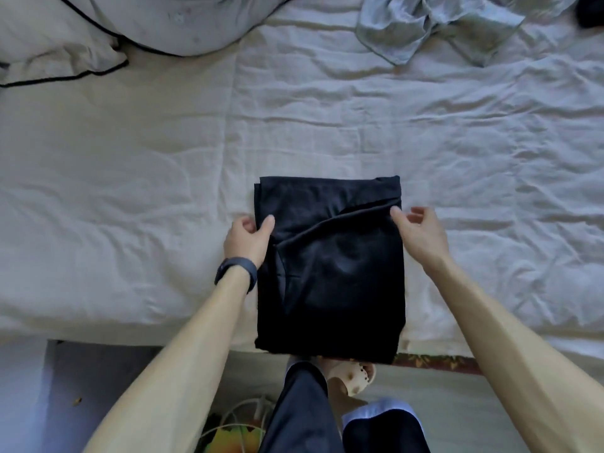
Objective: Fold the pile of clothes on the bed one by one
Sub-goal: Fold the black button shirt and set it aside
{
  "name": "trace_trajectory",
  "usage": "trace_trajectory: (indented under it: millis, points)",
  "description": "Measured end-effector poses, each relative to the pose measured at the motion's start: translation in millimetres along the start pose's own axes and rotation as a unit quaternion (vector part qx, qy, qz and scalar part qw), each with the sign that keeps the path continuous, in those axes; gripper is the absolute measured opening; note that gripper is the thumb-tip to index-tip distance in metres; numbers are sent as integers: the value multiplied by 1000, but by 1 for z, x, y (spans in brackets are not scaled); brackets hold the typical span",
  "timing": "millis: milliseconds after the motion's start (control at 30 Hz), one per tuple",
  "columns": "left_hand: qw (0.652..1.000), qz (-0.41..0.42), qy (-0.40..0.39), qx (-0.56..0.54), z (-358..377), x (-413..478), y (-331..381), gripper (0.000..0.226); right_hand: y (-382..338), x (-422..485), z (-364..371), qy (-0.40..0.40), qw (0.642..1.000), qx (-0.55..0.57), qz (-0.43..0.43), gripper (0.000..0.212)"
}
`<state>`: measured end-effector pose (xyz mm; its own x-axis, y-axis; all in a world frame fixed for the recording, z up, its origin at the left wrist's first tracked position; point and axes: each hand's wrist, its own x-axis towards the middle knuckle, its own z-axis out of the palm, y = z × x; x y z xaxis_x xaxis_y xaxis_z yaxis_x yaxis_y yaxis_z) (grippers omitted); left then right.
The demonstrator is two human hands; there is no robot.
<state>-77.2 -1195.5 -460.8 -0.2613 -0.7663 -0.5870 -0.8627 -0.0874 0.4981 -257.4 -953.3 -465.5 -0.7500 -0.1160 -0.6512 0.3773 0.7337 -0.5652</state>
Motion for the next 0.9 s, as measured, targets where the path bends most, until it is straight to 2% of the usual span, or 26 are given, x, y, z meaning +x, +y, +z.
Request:
trace_trajectory:
  millis: [67, 133, 267, 333, 467, 567, 633, 767, 900]
  points:
    - [1000, 12, 6, 23, 3, 30, 23, 48, -17, 37, 11, 1, 1000, -1, 12, 63]
    - [995, 57, 19, 76, 4, 53, 35, 34, -27, 61, 17, 12, 1000, -8, 6, 53]
    - [984, 119, 2, 133, 4, 75, 42, 31, -29, 81, 16, 60, 998, -14, -3, 30]
    - [982, 131, -20, 132, 3, 78, 42, 24, -24, 82, 16, 62, 998, 8, -11, 29]
    - [981, 147, -32, 123, 2, 74, 38, 26, -14, 72, 12, 35, 998, 59, -9, 37]
    - [992, 111, 0, 52, 3, 54, 29, 30, 0, 47, 7, 33, 992, 124, 16, 60]
    - [997, 74, 20, 8, 3, 28, 7, 36, 23, 17, 6, 25, 988, 144, 43, 62]
    - [1000, -11, 1, 2, 7, -49, -64, 39, 79, -60, 9, -37, 993, 95, 64, 36]
    - [989, -87, -123, 8, 13, -104, -148, 40, 136, -112, 16, -92, 993, 46, 60, 17]
